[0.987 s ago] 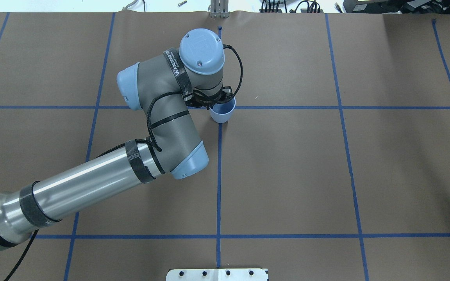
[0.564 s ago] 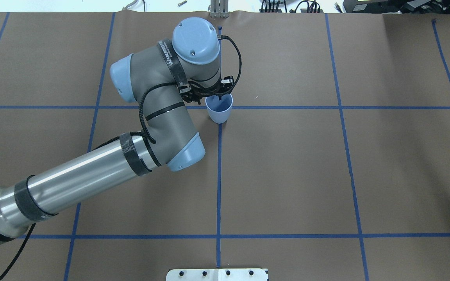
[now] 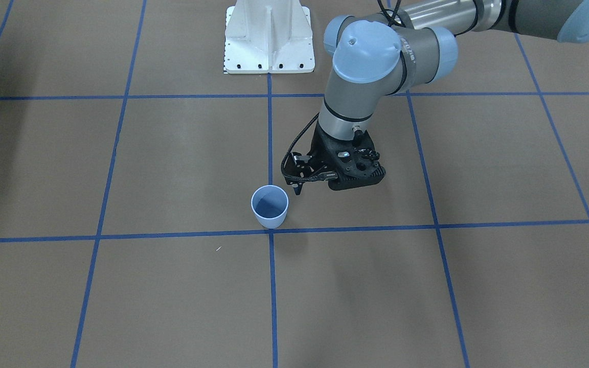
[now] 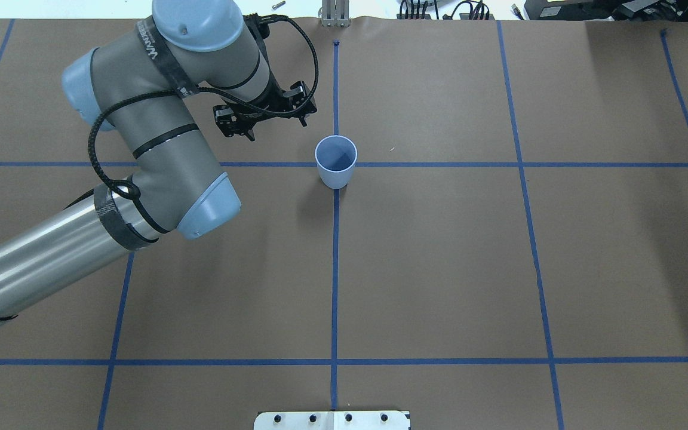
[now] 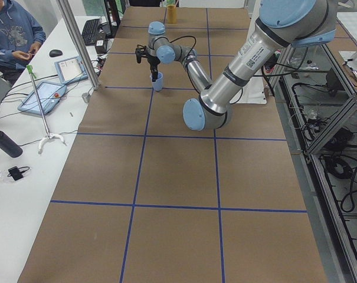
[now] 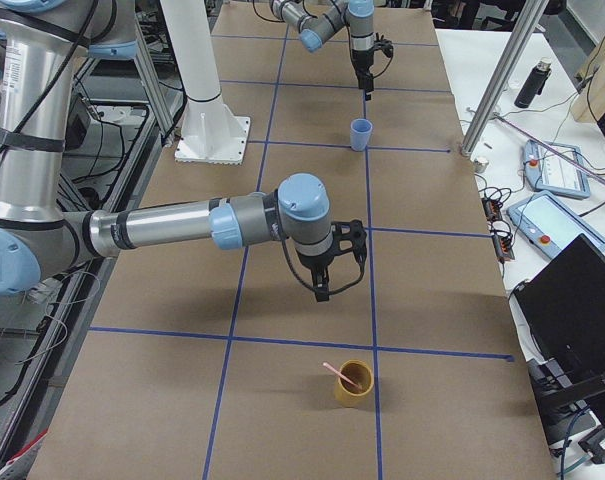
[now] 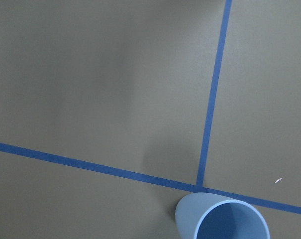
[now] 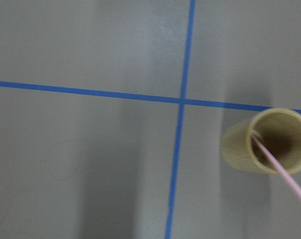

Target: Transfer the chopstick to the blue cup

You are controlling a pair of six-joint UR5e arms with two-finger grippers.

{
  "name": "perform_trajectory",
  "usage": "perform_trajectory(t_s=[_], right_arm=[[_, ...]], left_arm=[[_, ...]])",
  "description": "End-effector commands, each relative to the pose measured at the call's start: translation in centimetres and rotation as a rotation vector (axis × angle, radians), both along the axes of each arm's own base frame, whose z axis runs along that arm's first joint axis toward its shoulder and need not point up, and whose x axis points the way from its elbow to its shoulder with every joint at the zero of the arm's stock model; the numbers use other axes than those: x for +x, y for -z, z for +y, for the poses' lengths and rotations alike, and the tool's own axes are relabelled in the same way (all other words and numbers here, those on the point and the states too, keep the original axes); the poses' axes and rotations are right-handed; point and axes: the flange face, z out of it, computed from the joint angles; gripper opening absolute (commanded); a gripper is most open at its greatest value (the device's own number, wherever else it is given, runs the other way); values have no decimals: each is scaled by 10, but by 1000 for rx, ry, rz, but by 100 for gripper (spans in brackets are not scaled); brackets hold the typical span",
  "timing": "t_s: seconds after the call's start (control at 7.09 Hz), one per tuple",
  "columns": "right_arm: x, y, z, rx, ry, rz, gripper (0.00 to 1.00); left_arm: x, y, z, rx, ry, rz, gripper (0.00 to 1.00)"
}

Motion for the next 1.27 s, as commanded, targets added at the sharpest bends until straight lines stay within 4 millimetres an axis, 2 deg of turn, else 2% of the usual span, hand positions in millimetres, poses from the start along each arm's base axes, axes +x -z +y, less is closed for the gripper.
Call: perform_trajectory(t_s=[0.0, 0.28, 0.56, 0.71, 0.99, 1.13], right_arm=[[42, -52, 16, -46, -54, 84, 99], [43, -108, 12, -46, -127, 82, 99], [42, -137, -2, -33, -194, 68, 95], [43, -137, -15, -28, -192, 63, 92], [34, -130, -19, -51, -205, 7, 90], [31, -130, -19, -58, -203, -17, 83]], left_arm=[[-6, -4, 0, 3, 2, -2, 99], [-6, -5, -1, 3, 3, -3, 99], [-6, -6, -1, 4, 3, -5, 99], [-6, -6, -1, 3, 5, -6, 99], [-6, -6, -1, 2, 5, -7, 99], [-6, -6, -1, 2, 5, -7, 99]])
